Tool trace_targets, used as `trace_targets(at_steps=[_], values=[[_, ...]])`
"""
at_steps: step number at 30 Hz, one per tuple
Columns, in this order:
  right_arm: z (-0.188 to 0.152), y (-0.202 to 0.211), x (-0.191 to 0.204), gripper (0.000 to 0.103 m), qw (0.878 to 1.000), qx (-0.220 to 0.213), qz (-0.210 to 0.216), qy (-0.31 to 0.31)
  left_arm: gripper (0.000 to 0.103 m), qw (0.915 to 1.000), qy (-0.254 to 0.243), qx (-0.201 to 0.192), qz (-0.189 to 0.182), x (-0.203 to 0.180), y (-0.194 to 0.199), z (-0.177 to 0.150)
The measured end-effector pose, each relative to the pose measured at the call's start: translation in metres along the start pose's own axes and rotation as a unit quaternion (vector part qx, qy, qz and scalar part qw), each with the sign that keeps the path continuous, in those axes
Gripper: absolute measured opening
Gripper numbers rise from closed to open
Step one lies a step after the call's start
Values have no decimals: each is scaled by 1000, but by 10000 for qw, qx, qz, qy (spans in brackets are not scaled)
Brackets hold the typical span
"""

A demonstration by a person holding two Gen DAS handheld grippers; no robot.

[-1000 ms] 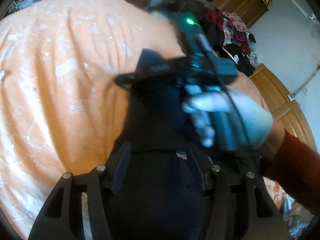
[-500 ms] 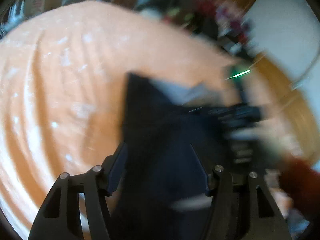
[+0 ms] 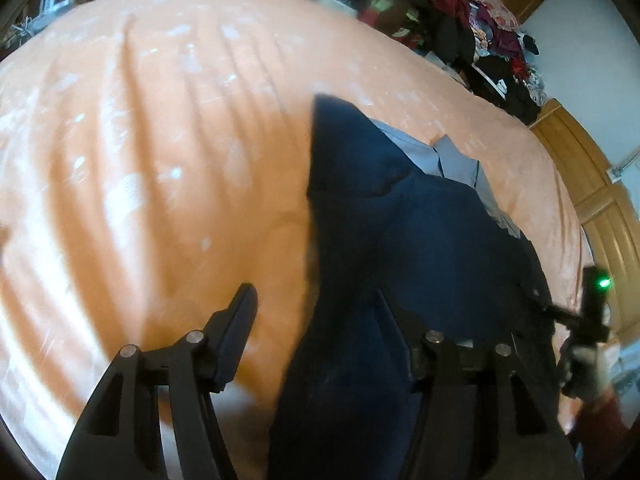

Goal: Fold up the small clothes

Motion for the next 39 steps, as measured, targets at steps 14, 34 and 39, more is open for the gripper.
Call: trace_targets(at_steps=[14, 34, 39], values=[[-210, 160, -93, 70, 9975, -41, -13, -710, 67, 9921, 151, 60, -1240, -19, 120, -134], [-249, 130, -63, 58, 9948, 444, 832, -374, 66, 9900, -232, 260, -1366, -56, 134, -184], [-245, 125, -64, 58, 9941, 535, 848, -413, 65, 9884, -481, 478, -1356, -63, 137, -196]])
Point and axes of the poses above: each gripper's, at about its wrist camera, not at the fingertips, and y roughly against the way its jaws point, x to its left, z to its top, the point moved 4 cm from there along -y, roughly the way its jaws point, and after that the axes turned 13 degrees about -y, right-handed, at the moved point
